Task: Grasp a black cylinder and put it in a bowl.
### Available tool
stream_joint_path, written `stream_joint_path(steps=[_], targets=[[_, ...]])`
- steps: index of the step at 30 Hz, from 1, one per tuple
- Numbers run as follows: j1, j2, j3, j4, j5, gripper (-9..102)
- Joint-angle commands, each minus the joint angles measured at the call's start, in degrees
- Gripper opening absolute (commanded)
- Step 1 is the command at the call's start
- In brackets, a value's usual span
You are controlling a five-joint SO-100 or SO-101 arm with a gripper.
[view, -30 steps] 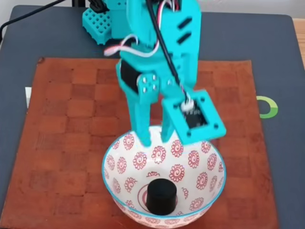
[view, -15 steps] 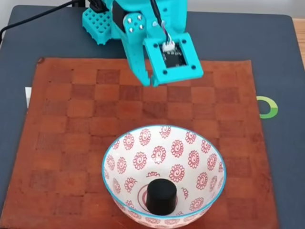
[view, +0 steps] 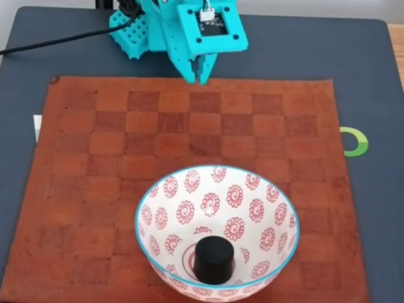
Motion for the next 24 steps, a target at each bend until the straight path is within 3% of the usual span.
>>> stream_joint_path(steps=[1,24], targets=[[0.26,6.77,4.92,-1.41,1.67,0],[0.44,46.49,35.68,-4.31,7.12,0]])
